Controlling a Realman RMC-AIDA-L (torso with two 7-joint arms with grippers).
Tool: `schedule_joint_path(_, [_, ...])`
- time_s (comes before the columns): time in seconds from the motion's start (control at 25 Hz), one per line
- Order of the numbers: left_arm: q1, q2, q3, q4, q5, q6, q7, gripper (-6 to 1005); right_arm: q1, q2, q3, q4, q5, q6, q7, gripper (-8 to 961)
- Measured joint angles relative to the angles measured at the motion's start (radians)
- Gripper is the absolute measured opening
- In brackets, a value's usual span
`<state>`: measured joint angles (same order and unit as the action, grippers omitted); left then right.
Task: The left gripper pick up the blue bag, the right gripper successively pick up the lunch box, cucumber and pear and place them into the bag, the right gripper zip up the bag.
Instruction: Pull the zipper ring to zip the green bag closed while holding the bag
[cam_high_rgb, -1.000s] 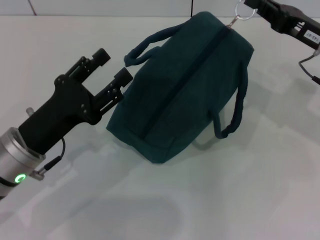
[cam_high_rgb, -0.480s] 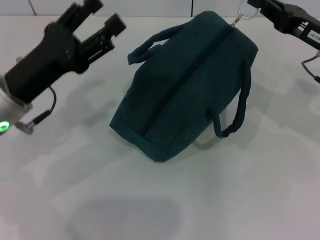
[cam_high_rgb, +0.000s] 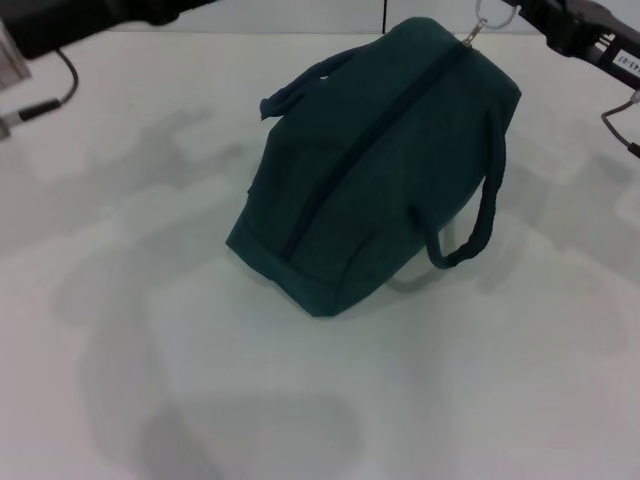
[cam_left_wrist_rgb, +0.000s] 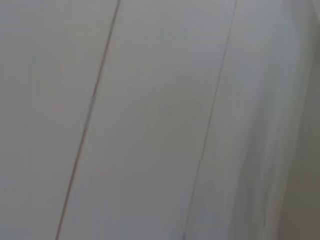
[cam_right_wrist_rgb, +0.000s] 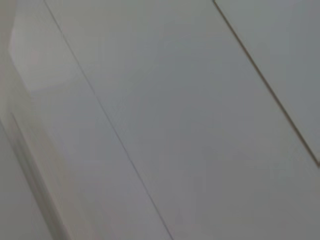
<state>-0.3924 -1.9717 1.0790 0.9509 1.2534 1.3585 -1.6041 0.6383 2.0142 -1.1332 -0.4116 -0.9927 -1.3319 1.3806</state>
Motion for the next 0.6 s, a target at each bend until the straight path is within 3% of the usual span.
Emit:
schedule_joint_path(0.16, [-0.013,-0.017,-0.025,0.231,0.215,0.0,-0.182,859,0.002,0.0,0.003,0.0,0.001,0.009,0.0,6])
schedule_joint_path(0.44, [-0.078,-0.031,-0.016,0.494,0.506,0.045,-0.538,858,0.003,0.0,0.003,0.0,0.002,0.023,0.0,6])
schedule_joint_path(0.6, [-0.082,-0.071,0.008,0.62,0.573,0.087,-0.607,857,0.013,0.0,0.003,0.007,0.014,0.025,0.009,6])
